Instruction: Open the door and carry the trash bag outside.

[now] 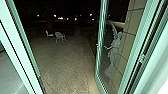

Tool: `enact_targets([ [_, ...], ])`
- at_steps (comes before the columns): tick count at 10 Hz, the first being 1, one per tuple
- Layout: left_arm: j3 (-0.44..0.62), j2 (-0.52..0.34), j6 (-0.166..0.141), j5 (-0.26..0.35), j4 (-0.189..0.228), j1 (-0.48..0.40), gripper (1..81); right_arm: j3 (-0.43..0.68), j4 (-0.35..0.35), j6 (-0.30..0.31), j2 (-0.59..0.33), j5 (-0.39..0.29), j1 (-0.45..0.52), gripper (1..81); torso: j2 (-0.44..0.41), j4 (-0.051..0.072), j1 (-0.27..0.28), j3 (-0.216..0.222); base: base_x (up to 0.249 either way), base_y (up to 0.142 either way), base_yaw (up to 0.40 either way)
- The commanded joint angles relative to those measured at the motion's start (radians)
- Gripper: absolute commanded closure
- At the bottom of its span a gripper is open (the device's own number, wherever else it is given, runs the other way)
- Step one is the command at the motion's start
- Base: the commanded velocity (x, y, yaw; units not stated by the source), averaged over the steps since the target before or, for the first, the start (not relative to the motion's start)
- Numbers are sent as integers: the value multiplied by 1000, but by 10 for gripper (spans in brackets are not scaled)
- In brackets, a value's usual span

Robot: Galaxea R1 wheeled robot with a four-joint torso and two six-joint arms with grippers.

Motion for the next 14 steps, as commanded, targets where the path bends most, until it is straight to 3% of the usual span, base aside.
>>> enact_targets([
  [1, 16, 11, -2, 54, 10, -33, 811, 3, -12, -2, -4, -37, 35, 10, 0, 0, 0, 0, 0, -73, 0],
  [14, 16, 8, -2, 55, 9, -32, 811, 0, -30, -2, 11, -47, 35, 10, 0, 0, 0, 0, 0, 0, 0],
])
